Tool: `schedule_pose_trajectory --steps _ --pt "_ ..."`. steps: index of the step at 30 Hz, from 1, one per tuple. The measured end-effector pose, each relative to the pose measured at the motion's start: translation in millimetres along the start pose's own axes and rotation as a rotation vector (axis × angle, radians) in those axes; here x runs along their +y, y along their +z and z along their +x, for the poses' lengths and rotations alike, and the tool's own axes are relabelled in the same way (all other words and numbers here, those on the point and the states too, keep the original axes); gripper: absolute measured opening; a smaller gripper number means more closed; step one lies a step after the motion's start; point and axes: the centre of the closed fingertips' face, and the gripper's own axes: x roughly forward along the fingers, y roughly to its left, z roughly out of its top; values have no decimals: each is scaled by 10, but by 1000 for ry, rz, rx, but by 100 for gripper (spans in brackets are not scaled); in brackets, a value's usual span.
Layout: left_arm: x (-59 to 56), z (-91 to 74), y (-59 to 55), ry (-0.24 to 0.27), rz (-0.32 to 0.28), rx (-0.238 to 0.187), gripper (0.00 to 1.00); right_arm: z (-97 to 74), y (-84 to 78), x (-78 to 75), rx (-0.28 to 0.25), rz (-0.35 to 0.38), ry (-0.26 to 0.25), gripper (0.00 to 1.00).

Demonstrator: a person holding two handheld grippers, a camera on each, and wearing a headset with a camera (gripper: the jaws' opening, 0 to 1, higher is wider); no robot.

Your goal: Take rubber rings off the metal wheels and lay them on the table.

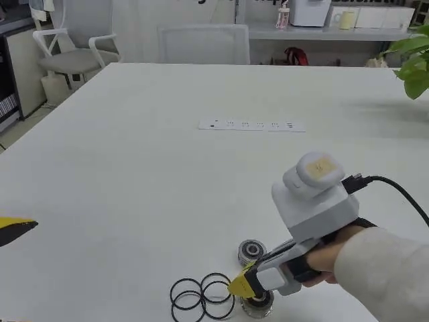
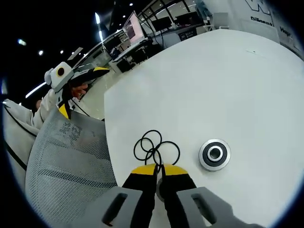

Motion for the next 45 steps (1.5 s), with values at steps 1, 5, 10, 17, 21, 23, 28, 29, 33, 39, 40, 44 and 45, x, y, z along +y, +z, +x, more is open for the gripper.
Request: schedule_pose_trajectory --steps 1,5,10,17,21,23,28,29,33,39,40,44,45 --pt "-11 3 2 -1 0 2 100 -4 5 -8 -1 -6 -6 2" --pt "-15 0 -4 -3 5 9 100 -64 52 -55 -19 -22 -33 6" --pt "-12 5 -2 -4 7 14 100 -184 149 -96 -67 -28 -59 8" --pt "-39 27 37 -16 21 15 100 -391 326 -186 -135 -75 -127 23" --pt "-37 19 56 -20 31 16 100 -535 427 -135 -175 -116 -142 32" --pt "-37 16 67 -19 33 15 100 -610 478 -111 -196 -133 -151 39" --pt "-29 2 93 -18 37 6 100 -930 718 10 -310 -151 -148 51" --pt "-34 1 96 -19 38 6 100 -981 741 30 -322 -156 -150 52" --pt "-47 -5 112 -18 43 2 100 -1200 799 121 -351 -197 -176 59" --pt "-39 -26 126 -14 43 -6 100 -1548 877 276 -418 -267 -207 71" --pt "-33 -30 128 -13 42 -8 100 -1625 887 308 -440 -265 -207 72" --pt "-17 -43 137 -7 42 -16 100 -1822 858 318 -476 -270 -227 75" --pt "-16 -46 141 -7 42 -18 100 -1855 842 326 -481 -274 -234 76"
